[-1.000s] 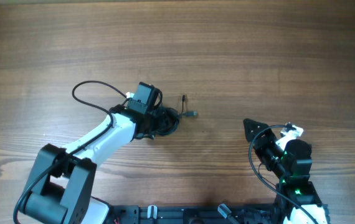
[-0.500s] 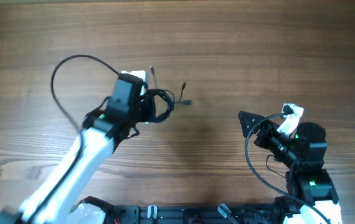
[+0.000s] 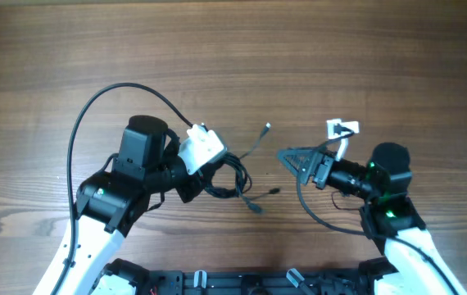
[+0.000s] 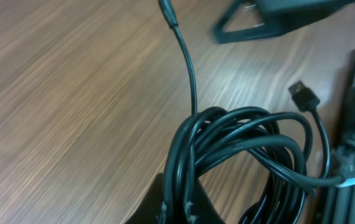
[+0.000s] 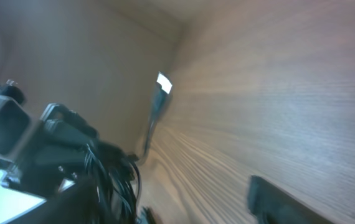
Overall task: Untangle cables
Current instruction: 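Lift the bundle with the left gripper and bring the right gripper toward it, then grasp a cable loop with the right gripper beside the left gripper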
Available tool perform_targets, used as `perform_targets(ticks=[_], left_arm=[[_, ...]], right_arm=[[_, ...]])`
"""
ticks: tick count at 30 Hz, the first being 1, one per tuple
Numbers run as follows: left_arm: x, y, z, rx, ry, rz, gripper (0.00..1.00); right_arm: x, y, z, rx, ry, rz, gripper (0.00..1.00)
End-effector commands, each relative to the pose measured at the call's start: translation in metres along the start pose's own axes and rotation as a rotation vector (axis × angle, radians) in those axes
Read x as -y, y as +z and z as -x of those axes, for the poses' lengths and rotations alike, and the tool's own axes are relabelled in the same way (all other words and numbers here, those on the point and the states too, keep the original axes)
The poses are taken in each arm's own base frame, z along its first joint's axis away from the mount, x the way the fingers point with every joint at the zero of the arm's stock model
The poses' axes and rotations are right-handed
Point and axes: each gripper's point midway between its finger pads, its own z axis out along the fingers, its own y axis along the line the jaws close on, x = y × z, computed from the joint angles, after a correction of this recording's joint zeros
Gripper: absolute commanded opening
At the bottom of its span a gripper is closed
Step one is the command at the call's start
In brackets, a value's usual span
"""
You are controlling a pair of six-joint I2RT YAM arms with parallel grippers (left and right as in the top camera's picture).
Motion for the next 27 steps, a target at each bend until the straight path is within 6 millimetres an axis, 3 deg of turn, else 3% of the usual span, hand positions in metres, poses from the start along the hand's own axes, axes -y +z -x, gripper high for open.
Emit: perform_targets(ticks=[1, 5, 6, 8, 9, 10, 11, 12, 14, 19, 23, 25, 27], left_arm=[[0.022, -0.006, 0.017, 0.081, 0.037, -0.121, 0.04], [0.022, -0.006, 0.017, 0.078, 0.005, -0.121, 0.04], [0.021, -0.005, 0.017, 0.073, -0.025, -0.122, 0.04], [0.02, -0.005, 0.017, 0.073, -0.044, -0.12, 0.04], [0.018, -0.005, 0.017, 0.072, -0.052, -0.107, 0.04], [0.01, -0.004, 0.014, 0.054, -0.06, -0.062, 0.04], [-0.002, -0.003, 0.009, 0.027, -0.112, 0.007, 0.04], [-0.02, -0.004, 0.002, -0.005, -0.209, 0.115, 0.04], [-0.046, -0.01, -0.01, -0.035, -0.37, 0.283, 0.04], [-0.054, -0.012, -0.013, -0.033, -0.445, 0.333, 0.04], [-0.053, -0.012, -0.014, -0.038, -0.446, 0.333, 0.04], [-0.052, -0.012, -0.018, -0.054, -0.45, 0.329, 0.04], [-0.048, -0.012, -0.02, -0.062, -0.454, 0.311, 0.04]], right_arm=[[0.0, 0.018, 0.004, -0.009, 0.115, 0.027, 0.59], [0.01, 0.039, -0.012, -0.077, 0.174, 0.041, 0.2], [0.008, 0.047, -0.025, -0.119, 0.173, 0.05, 0.05], [0.004, 0.051, -0.034, -0.149, 0.156, 0.06, 0.05], [0.001, 0.052, -0.038, -0.163, 0.117, 0.071, 0.07], [0.002, 0.052, -0.04, -0.169, 0.053, 0.074, 0.26], [0.005, 0.052, -0.041, -0.168, -0.005, 0.07, 0.52], [0.011, 0.05, -0.041, -0.169, -0.031, 0.054, 0.69], [0.02, 0.047, -0.04, -0.168, -0.018, 0.023, 0.83], [0.015, 0.049, -0.041, -0.173, 0.049, 0.034, 0.89], [0.007, 0.052, -0.042, -0.162, -0.289, 0.084, 0.97], [0.003, 0.052, -0.036, -0.127, -0.461, 0.104, 0.89], [-0.007, 0.053, -0.028, -0.088, -0.506, 0.135, 0.88]])
